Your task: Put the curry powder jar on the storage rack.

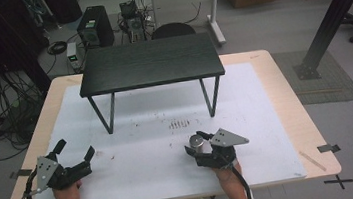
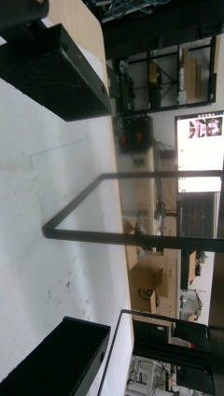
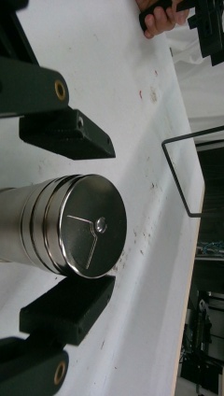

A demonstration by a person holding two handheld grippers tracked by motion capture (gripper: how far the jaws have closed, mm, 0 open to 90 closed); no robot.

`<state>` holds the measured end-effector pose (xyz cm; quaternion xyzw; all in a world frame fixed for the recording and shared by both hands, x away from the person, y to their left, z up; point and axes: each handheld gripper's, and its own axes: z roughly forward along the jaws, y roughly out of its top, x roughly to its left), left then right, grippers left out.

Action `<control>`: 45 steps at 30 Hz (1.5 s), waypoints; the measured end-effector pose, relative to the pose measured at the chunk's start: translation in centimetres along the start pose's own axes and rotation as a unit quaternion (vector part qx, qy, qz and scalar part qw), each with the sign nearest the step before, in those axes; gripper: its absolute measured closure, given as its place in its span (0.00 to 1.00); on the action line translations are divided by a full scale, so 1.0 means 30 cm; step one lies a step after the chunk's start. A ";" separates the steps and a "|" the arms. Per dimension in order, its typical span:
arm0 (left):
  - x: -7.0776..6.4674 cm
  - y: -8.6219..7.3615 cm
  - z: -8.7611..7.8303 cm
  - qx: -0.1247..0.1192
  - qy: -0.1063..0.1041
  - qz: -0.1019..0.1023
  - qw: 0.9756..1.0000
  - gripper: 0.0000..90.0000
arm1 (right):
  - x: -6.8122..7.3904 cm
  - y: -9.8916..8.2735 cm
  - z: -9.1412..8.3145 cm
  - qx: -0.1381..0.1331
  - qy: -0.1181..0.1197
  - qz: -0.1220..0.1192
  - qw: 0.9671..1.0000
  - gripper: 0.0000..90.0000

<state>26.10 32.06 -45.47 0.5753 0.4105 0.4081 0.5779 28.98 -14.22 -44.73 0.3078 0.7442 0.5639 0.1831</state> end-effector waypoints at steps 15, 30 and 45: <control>0.000 0.000 0.000 0.000 0.000 0.000 1.000 0.00 | -0.008 0.000 -0.001 -0.002 0.002 0.011 1.000 0.53; 0.001 0.000 -0.001 -0.002 0.000 -0.002 1.000 0.00 | -0.006 0.011 -0.008 -0.013 0.003 0.011 1.000 0.53; 0.001 0.000 -0.001 -0.003 0.000 -0.002 1.000 0.00 | 0.003 0.114 -0.032 -0.032 0.016 0.004 0.999 0.53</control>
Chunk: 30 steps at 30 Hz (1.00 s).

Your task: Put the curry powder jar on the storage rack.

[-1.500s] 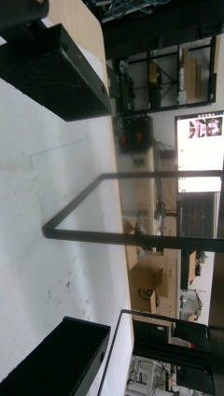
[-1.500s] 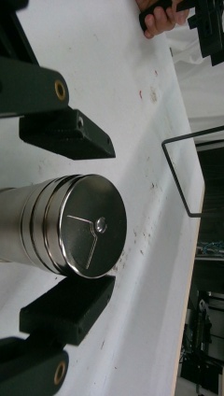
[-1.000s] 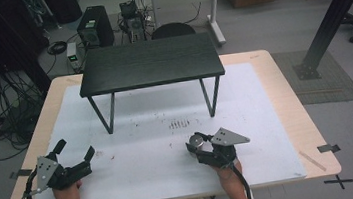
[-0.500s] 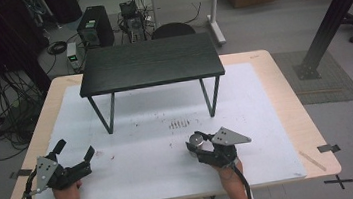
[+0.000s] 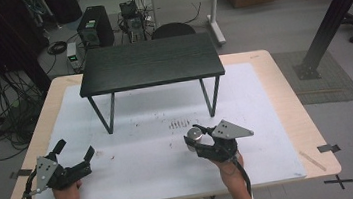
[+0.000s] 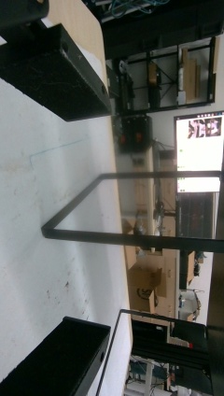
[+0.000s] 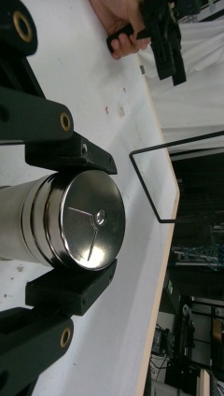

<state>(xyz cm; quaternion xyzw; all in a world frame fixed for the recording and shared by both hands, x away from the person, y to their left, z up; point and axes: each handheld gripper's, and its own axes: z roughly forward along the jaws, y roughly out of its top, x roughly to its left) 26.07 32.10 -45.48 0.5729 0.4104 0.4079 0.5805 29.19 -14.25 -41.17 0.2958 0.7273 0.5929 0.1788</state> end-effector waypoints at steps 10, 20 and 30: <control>0.000 0.000 0.000 0.000 0.000 0.000 1.000 0.00 | 0.004 0.088 -0.024 -0.004 0.009 -0.006 1.000 0.53; 0.000 0.000 0.000 0.000 0.000 0.001 1.000 0.00 | 0.007 0.148 -0.033 -0.011 0.018 -0.007 1.000 0.53; 0.000 0.000 0.000 0.000 0.000 0.001 1.000 0.00 | 0.019 0.196 -0.041 -0.019 0.027 -0.011 0.999 0.53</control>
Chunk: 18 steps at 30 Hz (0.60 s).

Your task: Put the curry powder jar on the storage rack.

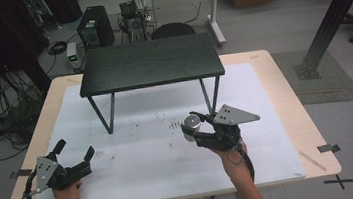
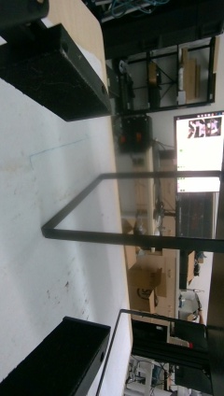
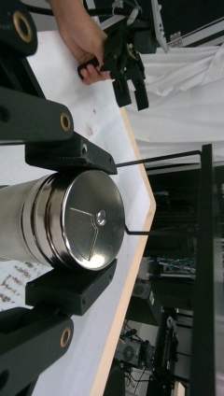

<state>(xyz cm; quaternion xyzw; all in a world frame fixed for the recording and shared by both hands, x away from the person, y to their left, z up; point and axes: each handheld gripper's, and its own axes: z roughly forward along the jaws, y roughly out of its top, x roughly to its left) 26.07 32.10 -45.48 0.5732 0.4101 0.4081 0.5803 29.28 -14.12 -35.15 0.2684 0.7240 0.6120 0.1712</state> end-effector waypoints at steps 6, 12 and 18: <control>0.000 0.000 0.000 0.000 0.000 0.000 1.000 0.00 | 0.004 0.030 -0.001 -0.004 0.005 -0.001 1.000 0.53; 0.000 0.000 0.000 0.000 0.000 -0.001 1.000 0.00 | 0.005 0.061 -0.001 -0.010 0.011 -0.001 1.000 0.53; 0.000 0.000 0.000 0.000 0.000 -0.001 1.000 0.00 | 0.004 0.099 0.000 -0.014 0.015 -0.005 1.000 0.53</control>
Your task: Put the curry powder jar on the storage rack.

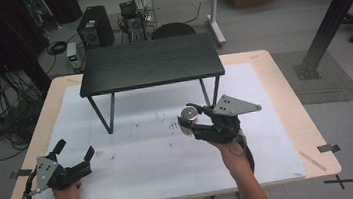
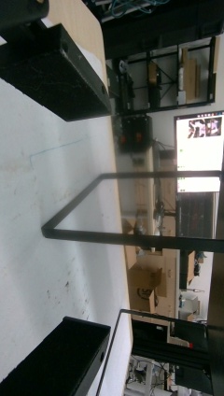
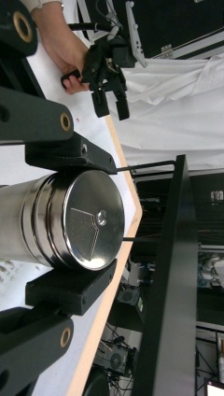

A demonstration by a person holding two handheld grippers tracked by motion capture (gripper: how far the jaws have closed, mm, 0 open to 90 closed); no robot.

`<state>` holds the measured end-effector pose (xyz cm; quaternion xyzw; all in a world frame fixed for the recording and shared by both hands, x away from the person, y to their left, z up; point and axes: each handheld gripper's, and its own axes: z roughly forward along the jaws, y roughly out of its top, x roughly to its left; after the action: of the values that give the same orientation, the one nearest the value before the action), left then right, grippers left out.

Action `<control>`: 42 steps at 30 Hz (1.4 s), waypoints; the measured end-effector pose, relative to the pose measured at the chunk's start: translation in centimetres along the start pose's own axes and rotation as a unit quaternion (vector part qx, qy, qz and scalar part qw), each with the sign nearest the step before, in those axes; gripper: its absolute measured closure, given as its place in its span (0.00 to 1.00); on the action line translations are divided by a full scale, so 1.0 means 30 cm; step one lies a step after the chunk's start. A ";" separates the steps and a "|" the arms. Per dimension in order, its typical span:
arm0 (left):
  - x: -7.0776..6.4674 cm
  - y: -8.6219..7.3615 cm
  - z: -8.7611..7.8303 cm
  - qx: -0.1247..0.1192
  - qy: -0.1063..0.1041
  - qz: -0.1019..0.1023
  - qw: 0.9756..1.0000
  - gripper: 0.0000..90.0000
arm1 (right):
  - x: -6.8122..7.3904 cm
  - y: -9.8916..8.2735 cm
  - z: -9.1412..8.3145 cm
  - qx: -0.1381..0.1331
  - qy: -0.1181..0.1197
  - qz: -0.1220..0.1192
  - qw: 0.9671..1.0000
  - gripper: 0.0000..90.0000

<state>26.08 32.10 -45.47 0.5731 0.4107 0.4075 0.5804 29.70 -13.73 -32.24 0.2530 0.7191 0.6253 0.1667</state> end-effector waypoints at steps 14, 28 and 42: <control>0.000 0.000 0.000 0.001 0.000 0.000 1.000 0.00 | -0.004 0.104 0.016 -0.011 0.013 -0.010 1.000 0.53; 0.000 0.000 0.001 0.001 0.000 0.000 1.000 0.00 | -0.010 0.218 0.050 -0.014 0.030 -0.023 0.999 0.53; 0.000 0.000 0.000 0.000 0.000 -0.001 1.000 0.00 | -0.027 0.293 0.092 -0.017 0.040 -0.026 0.999 0.53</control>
<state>26.08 32.11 -45.48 0.5727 0.4109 0.4073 0.5808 33.28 -11.14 -24.10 0.2059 0.7210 0.6424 0.1582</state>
